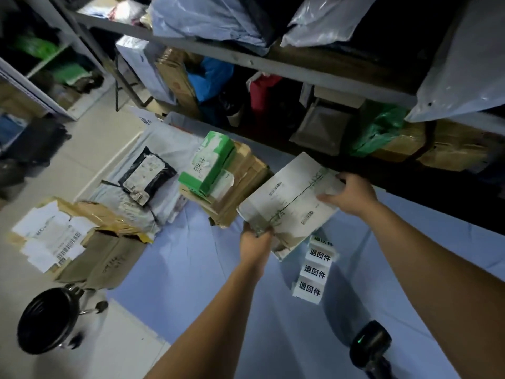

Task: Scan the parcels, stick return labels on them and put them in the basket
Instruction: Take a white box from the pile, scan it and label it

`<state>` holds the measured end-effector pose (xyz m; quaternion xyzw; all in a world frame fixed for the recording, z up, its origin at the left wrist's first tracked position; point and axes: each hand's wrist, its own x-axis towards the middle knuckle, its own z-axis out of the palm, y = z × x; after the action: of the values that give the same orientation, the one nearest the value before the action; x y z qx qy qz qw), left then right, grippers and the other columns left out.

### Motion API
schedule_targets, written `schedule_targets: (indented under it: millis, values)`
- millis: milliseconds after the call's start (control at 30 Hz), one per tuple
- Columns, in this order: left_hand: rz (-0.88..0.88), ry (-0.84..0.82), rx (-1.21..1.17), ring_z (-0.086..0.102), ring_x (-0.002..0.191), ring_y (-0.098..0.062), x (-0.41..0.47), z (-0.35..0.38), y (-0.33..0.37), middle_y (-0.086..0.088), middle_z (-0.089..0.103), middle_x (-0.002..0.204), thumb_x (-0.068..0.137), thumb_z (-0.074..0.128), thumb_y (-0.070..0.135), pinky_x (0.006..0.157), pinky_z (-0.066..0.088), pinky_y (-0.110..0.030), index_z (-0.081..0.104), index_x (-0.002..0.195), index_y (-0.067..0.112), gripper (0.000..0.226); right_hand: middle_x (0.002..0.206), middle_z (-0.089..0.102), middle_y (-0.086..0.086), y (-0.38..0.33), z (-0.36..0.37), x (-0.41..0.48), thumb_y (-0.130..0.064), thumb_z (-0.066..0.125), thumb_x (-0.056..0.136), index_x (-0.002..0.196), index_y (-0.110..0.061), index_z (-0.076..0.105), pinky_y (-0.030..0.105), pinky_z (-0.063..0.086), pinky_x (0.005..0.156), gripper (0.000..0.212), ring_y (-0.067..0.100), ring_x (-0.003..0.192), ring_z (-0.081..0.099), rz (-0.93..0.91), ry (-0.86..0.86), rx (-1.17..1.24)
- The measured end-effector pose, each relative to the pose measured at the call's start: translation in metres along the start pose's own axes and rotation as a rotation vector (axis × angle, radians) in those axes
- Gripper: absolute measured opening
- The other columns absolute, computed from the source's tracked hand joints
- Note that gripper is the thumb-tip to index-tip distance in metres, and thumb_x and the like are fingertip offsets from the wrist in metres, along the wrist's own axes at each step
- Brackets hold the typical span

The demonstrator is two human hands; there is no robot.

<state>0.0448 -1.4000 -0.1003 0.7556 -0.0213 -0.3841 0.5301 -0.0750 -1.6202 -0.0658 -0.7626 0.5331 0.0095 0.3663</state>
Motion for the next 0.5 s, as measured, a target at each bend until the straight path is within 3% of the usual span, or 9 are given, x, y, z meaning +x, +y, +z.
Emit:
schedule_targets:
  millis: [100,267,333,400,500]
  values:
    - [0.014,-0.041,-0.056,0.067,0.088,0.005,-0.008,-0.018,0.002,0.022,0.069,0.099,0.087,0.067,0.013,0.063,0.051,-0.009,0.060,0.107,0.031,0.028,0.122,0.067,0.007,-0.008,-0.004,-0.035,-0.053,0.085,0.068,0.131,-0.013,0.056,0.031,0.042,0.075,0.080,0.028,0.106,0.063,0.001,0.100,-0.017]
    - [0.136,-0.094,-0.094,0.068,0.085,-0.002,-0.031,-0.062,0.017,0.000,0.072,0.107,0.089,0.066,0.008,0.062,0.051,-0.013,0.062,0.116,0.018,0.030,0.106,0.070,0.000,-0.025,-0.004,-0.123,-0.059,0.080,0.070,0.109,-0.022,0.061,0.030,0.042,0.066,0.057,0.016,0.081,0.057,0.041,0.243,-0.028]
    - [0.203,-0.188,-0.078,0.069,0.098,-0.014,-0.045,-0.085,0.023,-0.003,0.072,0.113,0.089,0.065,0.006,0.072,0.056,-0.023,0.060,0.123,0.017,0.036,0.101,0.072,-0.002,-0.027,0.005,-0.164,-0.059,0.080,0.071,0.096,-0.025,0.059,0.028,0.041,0.061,0.047,0.013,0.076,0.056,0.062,0.286,-0.010]
    - [0.267,-0.273,-0.054,0.067,0.108,-0.023,-0.059,-0.108,0.023,-0.005,0.070,0.119,0.090,0.066,0.005,0.088,0.056,-0.037,0.059,0.128,0.020,0.041,0.099,0.072,-0.003,-0.027,0.021,-0.205,-0.058,0.081,0.071,0.096,-0.024,0.062,0.027,0.043,0.060,0.046,0.014,0.076,0.059,0.092,0.326,0.041]
    - [0.297,-0.351,-0.018,0.067,0.109,-0.029,-0.079,-0.140,0.013,-0.010,0.068,0.121,0.090,0.069,0.008,0.091,0.056,-0.048,0.058,0.132,0.022,0.046,0.094,0.070,-0.007,-0.023,0.053,-0.265,-0.056,0.082,0.070,0.100,-0.021,0.066,0.029,0.051,0.066,0.049,0.015,0.081,0.065,0.140,0.394,0.143]
